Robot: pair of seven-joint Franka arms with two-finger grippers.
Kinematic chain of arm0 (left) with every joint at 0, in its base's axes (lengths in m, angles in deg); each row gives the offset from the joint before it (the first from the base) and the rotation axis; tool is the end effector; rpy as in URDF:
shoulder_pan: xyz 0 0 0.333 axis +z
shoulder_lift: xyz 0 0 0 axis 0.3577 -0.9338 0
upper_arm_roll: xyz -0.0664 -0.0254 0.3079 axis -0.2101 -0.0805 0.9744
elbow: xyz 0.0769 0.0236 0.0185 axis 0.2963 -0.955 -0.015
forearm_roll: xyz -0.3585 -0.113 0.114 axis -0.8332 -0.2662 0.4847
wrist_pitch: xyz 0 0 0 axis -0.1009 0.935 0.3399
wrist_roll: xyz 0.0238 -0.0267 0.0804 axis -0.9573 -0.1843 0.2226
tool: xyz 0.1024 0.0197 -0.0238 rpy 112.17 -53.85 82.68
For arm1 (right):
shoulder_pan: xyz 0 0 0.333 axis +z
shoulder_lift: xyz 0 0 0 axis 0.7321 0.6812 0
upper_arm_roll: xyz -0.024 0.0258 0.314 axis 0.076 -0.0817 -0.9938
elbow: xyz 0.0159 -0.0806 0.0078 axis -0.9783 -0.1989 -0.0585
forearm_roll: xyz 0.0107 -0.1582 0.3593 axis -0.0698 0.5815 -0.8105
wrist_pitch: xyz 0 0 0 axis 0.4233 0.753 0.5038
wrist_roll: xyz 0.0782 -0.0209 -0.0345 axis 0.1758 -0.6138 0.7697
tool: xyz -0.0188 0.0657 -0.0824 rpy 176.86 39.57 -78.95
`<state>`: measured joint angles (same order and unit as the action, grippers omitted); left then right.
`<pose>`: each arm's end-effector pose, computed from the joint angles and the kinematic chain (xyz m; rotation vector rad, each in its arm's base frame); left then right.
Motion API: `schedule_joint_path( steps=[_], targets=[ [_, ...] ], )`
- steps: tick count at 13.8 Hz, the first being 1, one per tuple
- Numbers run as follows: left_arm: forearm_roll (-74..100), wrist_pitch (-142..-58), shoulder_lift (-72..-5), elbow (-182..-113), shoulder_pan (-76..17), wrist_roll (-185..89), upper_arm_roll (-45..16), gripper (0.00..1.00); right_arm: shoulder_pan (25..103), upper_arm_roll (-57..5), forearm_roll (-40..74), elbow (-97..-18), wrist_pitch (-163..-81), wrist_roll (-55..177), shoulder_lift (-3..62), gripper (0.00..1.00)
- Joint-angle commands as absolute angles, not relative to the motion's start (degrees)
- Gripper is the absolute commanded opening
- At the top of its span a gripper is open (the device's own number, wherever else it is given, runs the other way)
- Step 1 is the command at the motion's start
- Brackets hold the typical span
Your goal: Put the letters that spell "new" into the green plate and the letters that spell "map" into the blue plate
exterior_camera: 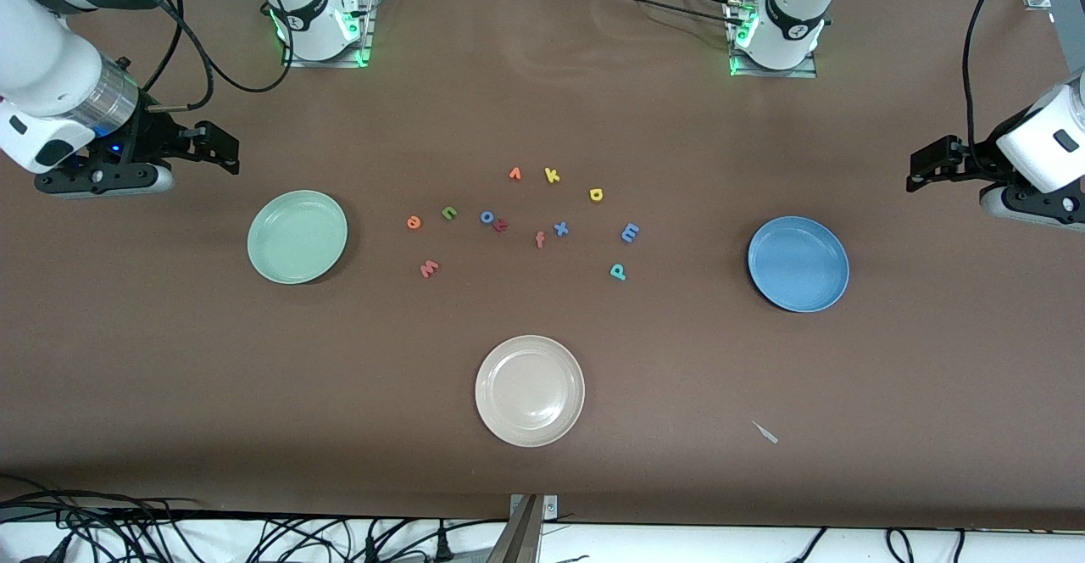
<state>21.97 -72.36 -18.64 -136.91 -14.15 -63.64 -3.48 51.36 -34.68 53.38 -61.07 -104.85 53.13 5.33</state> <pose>0.5810 -0.0014 0.5778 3.1106 -0.2624 -0.1287 0.5467 0.0713 0.5453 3.1362 0.1249 -0.0848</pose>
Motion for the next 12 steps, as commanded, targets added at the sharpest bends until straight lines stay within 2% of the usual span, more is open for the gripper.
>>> schedule_joint_path(
  steps=[1, 12],
  targets=[
    [21.7, -72.3, -18.4, -137.0, -14.3, -64.6, -3.5, 1.00, 51.4, -34.8, 52.5, -62.1, -105.6, 52.3, 4.8, 1.00],
    [21.7, -72.4, -18.5, -136.9, -14.3, -64.6, -3.5, 1.00, 51.5, -35.1, 52.4, -62.7, -107.2, 52.0, 5.6, 1.00]
  ],
)
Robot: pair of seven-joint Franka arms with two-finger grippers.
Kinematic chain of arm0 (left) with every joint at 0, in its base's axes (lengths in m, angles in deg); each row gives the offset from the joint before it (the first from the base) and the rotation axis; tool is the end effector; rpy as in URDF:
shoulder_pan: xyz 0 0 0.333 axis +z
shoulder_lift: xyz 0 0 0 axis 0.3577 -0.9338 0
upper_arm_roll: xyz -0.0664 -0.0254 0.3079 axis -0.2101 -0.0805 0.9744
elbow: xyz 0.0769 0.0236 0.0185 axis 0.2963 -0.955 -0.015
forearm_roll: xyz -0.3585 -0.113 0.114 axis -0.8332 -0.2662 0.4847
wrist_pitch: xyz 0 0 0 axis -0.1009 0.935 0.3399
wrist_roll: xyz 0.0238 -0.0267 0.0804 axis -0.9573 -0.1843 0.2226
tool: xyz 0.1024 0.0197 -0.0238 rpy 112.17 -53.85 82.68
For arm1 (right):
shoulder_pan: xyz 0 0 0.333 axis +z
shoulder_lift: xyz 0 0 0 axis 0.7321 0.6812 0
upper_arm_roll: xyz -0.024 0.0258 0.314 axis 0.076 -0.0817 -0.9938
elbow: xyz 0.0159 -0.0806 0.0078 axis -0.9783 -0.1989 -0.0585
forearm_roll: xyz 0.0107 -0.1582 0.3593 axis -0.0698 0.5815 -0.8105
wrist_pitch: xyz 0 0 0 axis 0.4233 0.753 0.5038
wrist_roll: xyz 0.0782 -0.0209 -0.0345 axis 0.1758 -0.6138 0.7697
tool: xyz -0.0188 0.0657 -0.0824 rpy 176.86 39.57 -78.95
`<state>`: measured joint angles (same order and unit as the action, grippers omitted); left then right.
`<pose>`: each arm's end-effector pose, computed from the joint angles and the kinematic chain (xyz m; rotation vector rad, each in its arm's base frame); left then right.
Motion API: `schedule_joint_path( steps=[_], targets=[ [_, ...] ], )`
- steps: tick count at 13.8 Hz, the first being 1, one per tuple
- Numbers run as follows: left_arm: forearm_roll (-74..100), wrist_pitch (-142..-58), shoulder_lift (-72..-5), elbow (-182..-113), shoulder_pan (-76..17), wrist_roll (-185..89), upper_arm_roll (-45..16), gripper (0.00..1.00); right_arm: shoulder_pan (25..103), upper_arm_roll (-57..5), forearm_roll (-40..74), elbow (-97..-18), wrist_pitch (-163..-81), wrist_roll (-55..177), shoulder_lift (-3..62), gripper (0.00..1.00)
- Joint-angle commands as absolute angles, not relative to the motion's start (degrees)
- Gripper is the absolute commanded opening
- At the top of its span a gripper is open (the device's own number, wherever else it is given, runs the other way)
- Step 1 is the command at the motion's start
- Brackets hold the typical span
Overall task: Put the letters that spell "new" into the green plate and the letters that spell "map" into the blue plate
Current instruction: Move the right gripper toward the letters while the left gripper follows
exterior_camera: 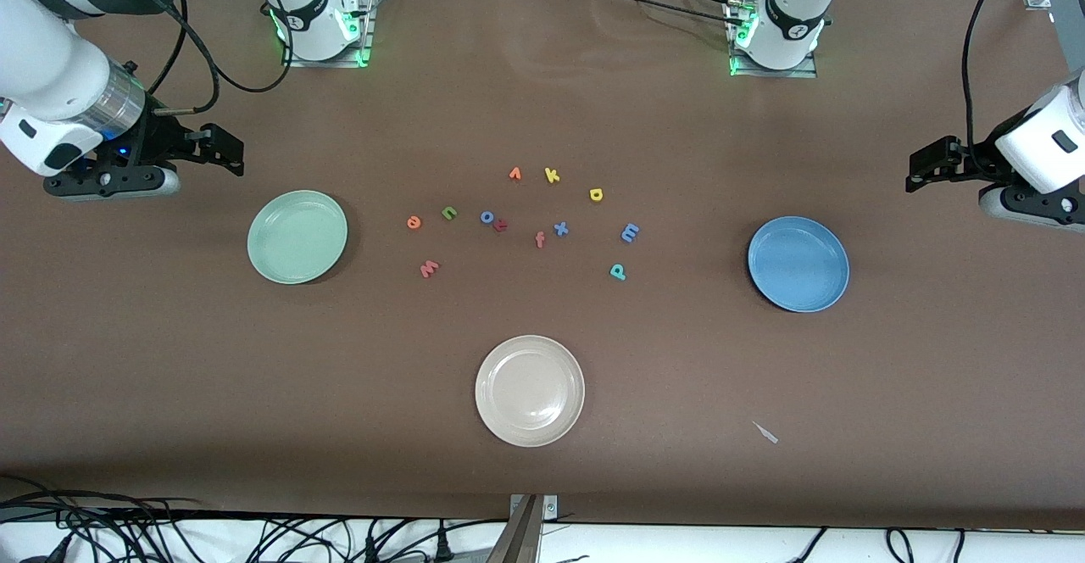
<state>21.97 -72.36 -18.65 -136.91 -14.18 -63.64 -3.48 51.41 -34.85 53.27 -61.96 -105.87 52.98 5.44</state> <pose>0.5811 -0.0017 0.5777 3.1105 -0.2632 -0.1290 0.5471 0.0737 0.5384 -3.1379 -0.1263 0.0846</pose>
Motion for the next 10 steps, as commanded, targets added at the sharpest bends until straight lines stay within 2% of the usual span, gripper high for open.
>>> schedule_joint_path(
  steps=[1, 7, 10],
  targets=[
    [21.7, -72.4, -18.5, -136.9, -14.3, -64.6, -3.5, 1.00, 51.8, -35.1, 51.4, -62.6, -107.7, 50.1, 6.0, 1.00],
    [21.8, -72.4, -18.5, -136.8, -14.3, -64.6, -3.4, 1.00, 55.2, -35.1, 50.1, -62.8, -110.2, 42.6, 8.9, 1.00],
    [21.8, -72.5, -19.5, -136.7, -14.4, -64.5, -3.4, 1.00, 58.7, -36.2, 49.6, -66.7, -117.1, 34.1, 11.0, 1.00]
  ],
)
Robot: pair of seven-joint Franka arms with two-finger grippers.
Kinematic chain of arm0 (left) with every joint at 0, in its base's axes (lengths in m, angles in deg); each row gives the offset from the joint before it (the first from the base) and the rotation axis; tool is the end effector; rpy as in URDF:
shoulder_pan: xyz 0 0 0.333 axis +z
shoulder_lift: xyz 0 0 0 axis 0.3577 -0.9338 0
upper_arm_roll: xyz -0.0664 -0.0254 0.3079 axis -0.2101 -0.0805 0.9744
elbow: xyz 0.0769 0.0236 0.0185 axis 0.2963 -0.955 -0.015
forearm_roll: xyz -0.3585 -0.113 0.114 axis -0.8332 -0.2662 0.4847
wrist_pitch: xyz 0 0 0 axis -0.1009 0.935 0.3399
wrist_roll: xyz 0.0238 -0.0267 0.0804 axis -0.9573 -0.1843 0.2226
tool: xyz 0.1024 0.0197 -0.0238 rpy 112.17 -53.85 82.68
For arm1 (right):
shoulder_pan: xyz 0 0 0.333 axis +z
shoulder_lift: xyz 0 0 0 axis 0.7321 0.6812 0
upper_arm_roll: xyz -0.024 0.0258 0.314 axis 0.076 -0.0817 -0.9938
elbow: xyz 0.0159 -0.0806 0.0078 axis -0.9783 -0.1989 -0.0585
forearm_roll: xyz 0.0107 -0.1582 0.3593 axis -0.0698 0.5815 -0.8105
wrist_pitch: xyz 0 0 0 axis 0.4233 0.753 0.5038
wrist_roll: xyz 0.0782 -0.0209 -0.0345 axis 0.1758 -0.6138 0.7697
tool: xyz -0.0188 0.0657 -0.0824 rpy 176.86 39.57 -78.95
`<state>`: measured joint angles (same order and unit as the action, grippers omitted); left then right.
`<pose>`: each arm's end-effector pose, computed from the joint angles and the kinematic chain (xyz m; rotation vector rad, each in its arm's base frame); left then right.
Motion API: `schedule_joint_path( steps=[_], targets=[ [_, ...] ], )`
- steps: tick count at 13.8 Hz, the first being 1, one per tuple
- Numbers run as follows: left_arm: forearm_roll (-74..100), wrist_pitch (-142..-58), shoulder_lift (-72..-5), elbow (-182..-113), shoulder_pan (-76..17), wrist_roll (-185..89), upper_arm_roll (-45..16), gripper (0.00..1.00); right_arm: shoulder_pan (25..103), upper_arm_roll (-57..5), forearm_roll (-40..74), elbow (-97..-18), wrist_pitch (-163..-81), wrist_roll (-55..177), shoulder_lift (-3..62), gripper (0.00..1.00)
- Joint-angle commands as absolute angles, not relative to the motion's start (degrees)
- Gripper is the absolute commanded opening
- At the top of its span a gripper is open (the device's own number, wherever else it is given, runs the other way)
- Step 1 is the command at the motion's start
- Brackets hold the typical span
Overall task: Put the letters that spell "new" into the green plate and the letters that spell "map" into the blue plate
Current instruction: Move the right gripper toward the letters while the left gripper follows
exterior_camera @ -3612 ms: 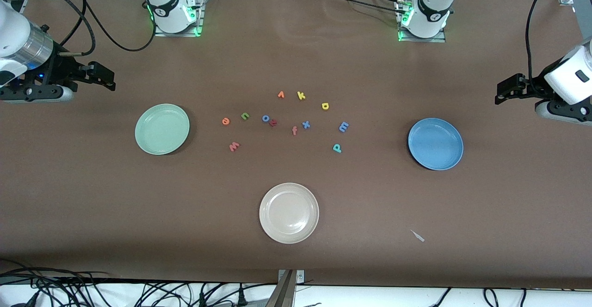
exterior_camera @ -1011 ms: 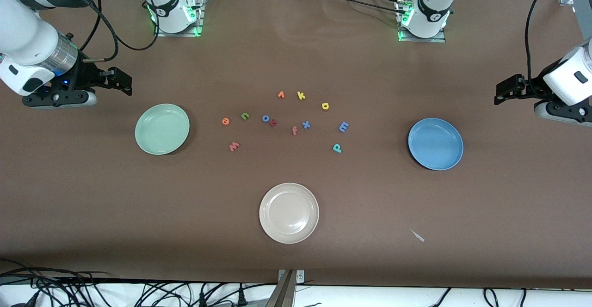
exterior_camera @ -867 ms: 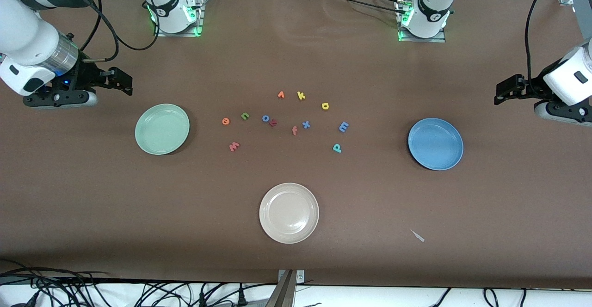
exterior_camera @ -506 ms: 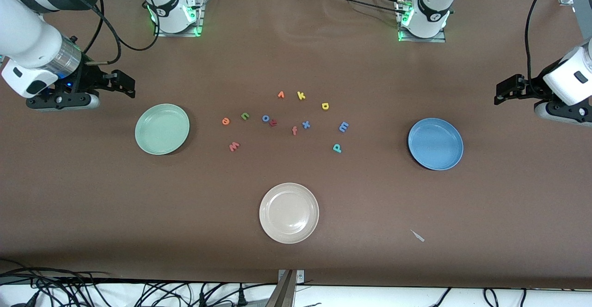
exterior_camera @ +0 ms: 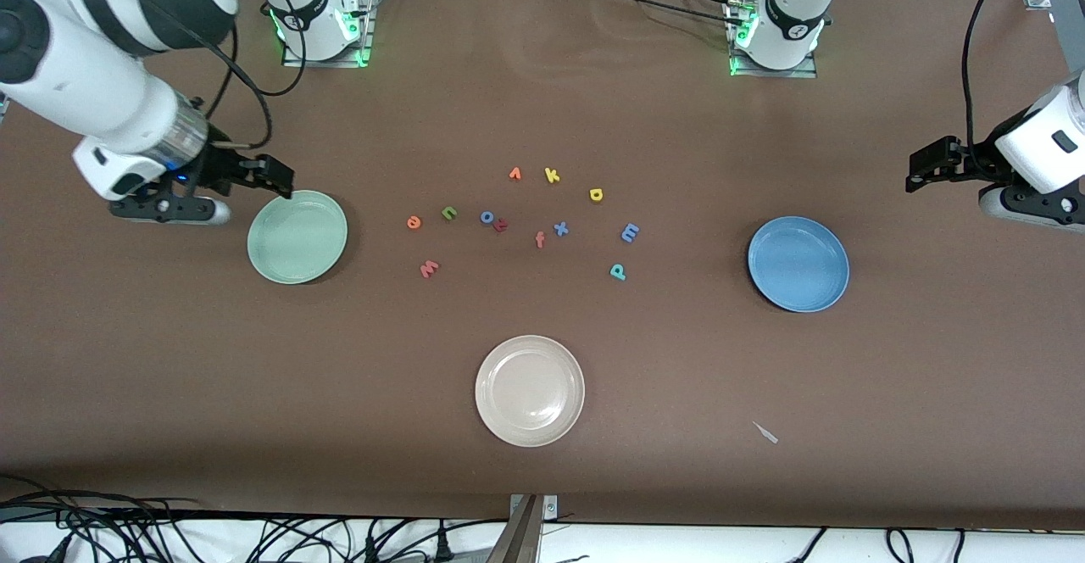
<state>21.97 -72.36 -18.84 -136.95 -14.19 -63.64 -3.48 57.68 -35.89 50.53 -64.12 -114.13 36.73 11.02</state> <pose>0.5818 -0.0017 0.5755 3.1095 -0.2634 -0.1351 0.5597 0.1521 0.4775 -3.0954 0.1421 0.0915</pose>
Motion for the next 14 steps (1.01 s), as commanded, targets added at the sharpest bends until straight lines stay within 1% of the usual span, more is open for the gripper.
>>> schedule_joint_path(
  steps=[1, 4, 7, 9, 11, 14],
  targets=[
    [21.8, -73.2, -20.4, -136.7, -14.5, -64.5, -3.5, 1.00, 58.8, -36.5, 49.6, -71.0, -121.8, 34.0, 10.5, 1.00],
    [21.5, -74.3, -20.8, -136.7, -15.0, -63.9, -3.6, 1.00, 58.8, -37.8, 49.6, -74.1, -125.8, 33.4, 10.6, 1.00],
    [20.8, -74.4, -21.9, -136.6, -15.1, -64.0, -3.9, 1.00, 58.8, -39.8, 50.0, -81.5, -134.1, 29.9, 10.5, 1.00],
    [21.6, -74.4, -26.7, -136.6, -16.1, -63.9, -4.6, 1.00, 58.8, -41.5, 50.2, -85.5, -139.4, 26.8, 10.6, 1.00],
    [22.8, -74.4, -28.2, -136.6, -18.9, -61.8, -4.7, 1.00, 59.4, -42.8, 50.7, -88.4, -142.5, 25.0, 10.9, 1.00],
    [21.6, -76.0, -31.7, -136.5, -21.7, -53.2, -5.3, 1.00, 60.8, -42.9, 50.9, -91.5, -147.0, 23.7, 11.7, 1.00]
  ],
)
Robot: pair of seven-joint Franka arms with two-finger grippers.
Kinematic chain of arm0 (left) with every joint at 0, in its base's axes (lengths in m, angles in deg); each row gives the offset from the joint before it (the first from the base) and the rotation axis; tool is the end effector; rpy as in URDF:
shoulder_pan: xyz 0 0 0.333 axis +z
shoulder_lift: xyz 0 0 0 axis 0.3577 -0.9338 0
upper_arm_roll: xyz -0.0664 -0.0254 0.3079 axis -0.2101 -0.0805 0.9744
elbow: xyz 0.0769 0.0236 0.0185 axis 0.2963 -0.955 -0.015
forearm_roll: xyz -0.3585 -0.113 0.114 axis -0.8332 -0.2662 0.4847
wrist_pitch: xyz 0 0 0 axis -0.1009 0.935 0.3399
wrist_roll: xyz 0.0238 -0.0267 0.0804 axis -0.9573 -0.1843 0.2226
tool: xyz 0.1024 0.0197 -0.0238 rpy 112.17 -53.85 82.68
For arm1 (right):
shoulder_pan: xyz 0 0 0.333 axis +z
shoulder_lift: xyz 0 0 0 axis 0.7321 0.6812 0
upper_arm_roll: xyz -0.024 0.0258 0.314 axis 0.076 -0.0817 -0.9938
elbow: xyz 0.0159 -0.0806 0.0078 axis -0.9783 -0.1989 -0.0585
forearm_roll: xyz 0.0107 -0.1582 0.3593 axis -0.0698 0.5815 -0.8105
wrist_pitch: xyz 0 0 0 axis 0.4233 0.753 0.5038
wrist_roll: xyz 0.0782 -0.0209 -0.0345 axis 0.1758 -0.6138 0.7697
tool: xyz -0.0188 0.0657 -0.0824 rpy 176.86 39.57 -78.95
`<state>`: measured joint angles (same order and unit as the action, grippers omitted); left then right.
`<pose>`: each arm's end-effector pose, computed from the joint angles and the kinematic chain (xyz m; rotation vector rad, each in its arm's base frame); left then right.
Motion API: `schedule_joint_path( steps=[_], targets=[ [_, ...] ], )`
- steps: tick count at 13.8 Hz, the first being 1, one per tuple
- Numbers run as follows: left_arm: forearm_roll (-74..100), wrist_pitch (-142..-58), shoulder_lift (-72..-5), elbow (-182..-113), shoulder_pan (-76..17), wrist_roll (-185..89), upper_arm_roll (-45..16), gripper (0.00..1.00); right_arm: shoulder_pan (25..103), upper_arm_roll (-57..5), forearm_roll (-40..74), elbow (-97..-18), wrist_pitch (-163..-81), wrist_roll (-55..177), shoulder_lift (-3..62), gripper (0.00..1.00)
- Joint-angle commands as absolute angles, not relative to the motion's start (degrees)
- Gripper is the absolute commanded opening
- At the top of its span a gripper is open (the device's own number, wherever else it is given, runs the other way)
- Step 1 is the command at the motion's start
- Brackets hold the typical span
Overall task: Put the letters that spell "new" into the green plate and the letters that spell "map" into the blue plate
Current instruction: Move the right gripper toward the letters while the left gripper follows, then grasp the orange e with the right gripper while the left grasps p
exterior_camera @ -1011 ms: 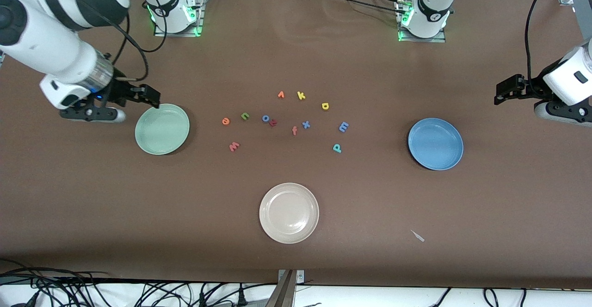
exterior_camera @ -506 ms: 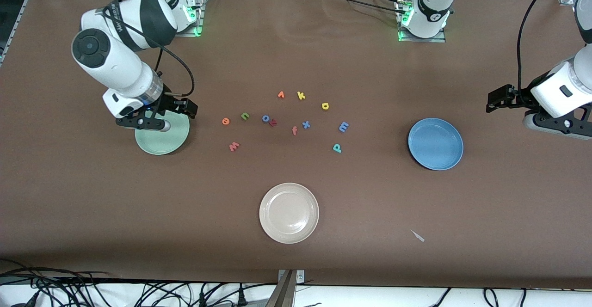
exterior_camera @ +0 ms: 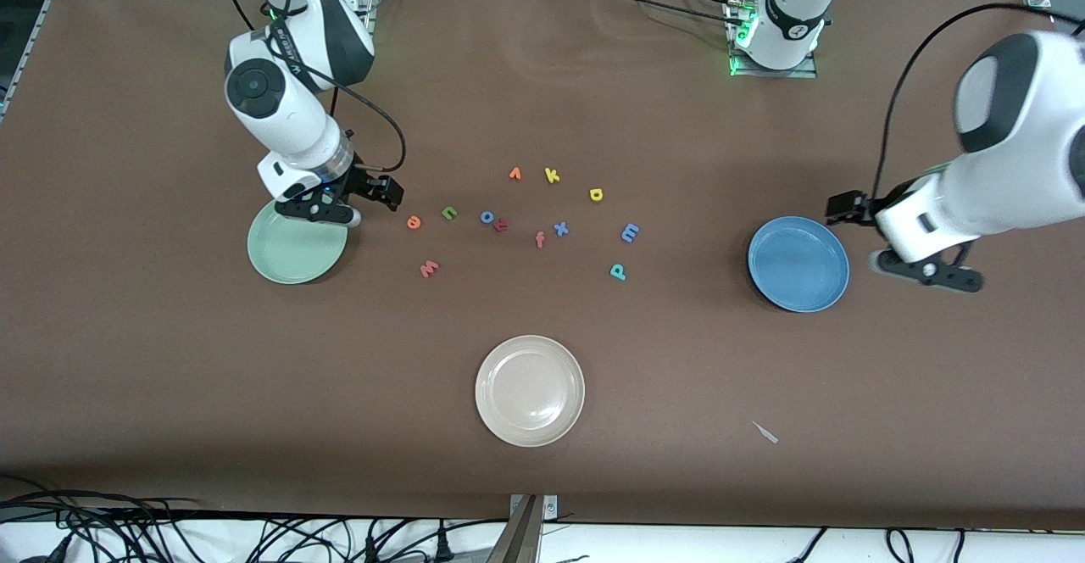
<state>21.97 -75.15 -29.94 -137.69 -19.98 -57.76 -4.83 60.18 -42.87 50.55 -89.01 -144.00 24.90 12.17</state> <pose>0.6172 -0.0734 0.4573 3.0710 -0.2929 -0.3791 0.4831 0.2192 0.3164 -3.0712 0.2392 0.0077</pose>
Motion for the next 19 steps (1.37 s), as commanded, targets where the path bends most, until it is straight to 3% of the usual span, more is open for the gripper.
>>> schedule_joint_path(
  steps=[1, 8, 12, 14, 19],
  targets=[
    [21.1, -79.0, -32.2, -137.0, -23.4, -50.2, -5.5, 1.00, 61.0, -43.0, 51.1, -92.8, -148.8, 23.6, 11.9, 1.00],
    [21.2, -90.3, -39.9, -138.7, -36.3, -27.4, -5.4, 1.00, 66.1, -43.0, 51.5, -97.2, -159.4, 19.2, 16.2, 1.00],
    [21.2, -103.4, -40.3, -147.0, -40.9, -15.9, -5.5, 1.00, 67.5, -42.9, 52.2, -99.2, -167.9, 19.2, 20.6, 1.00],
    [21.2, -109.9, -41.8, -150.5, -42.9, -10.5, -5.4, 1.00, 67.5, -42.7, 55.8, -99.4, -168.9, 19.4, 22.0, 1.00],
    [21.2, -117.2, -47.3, -149.7, -45.2, 3.4, -5.4, 1.00, 67.5, -40.1, 65.0, -99.0, -170.9, 19.2, 23.7, 1.00]
  ],
)
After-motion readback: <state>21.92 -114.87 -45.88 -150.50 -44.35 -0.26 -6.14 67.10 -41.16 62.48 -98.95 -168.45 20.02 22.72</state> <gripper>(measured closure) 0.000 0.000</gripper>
